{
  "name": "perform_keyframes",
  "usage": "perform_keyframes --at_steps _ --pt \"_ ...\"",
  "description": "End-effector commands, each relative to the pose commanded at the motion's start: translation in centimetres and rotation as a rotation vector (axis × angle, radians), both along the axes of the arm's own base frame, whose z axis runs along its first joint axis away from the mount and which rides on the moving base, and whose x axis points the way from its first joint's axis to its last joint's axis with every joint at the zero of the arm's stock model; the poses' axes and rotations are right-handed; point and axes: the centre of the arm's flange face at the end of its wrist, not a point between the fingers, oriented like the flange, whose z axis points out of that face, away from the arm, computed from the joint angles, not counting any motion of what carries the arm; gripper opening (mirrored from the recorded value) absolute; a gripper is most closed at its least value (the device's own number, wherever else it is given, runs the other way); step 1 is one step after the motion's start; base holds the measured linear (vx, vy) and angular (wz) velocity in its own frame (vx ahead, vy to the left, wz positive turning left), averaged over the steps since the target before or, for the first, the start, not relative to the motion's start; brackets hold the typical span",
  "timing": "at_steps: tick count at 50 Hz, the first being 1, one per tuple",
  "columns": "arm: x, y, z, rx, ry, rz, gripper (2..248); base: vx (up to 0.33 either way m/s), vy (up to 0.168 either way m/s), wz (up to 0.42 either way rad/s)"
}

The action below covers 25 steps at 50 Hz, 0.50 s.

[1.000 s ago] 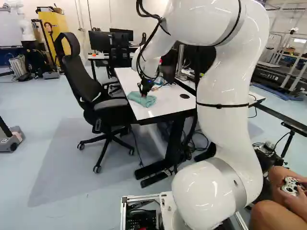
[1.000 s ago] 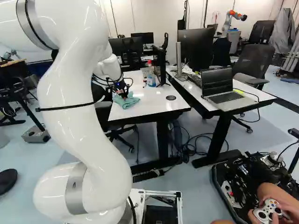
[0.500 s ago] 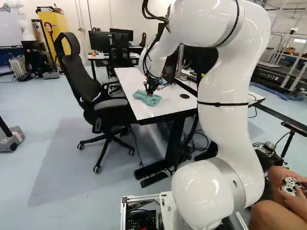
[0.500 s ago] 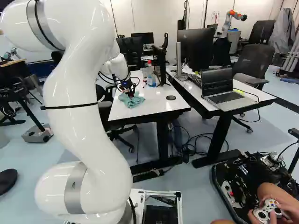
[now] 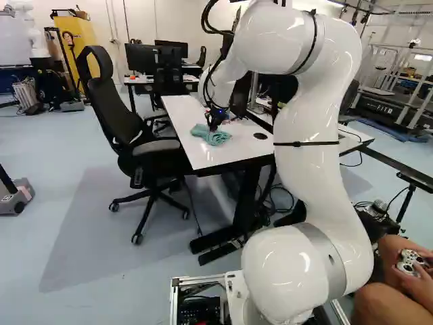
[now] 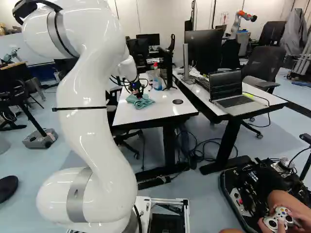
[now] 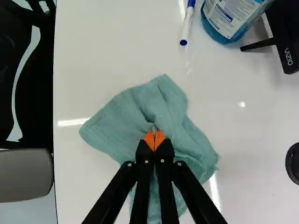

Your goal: Clean the table with the green towel

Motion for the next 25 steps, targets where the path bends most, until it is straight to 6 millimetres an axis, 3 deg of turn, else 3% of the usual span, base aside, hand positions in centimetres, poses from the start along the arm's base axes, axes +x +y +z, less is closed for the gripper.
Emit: perform_keyframes --at_steps 11,25 --pt "1.9 0.2 -0.2 0.002 -0.017 0.0 21 0.0 0.0 0.0" --pt "3.7 1.9 -0.3 0.004 -0.036 0.021 21 0.0 0.0 0.0"
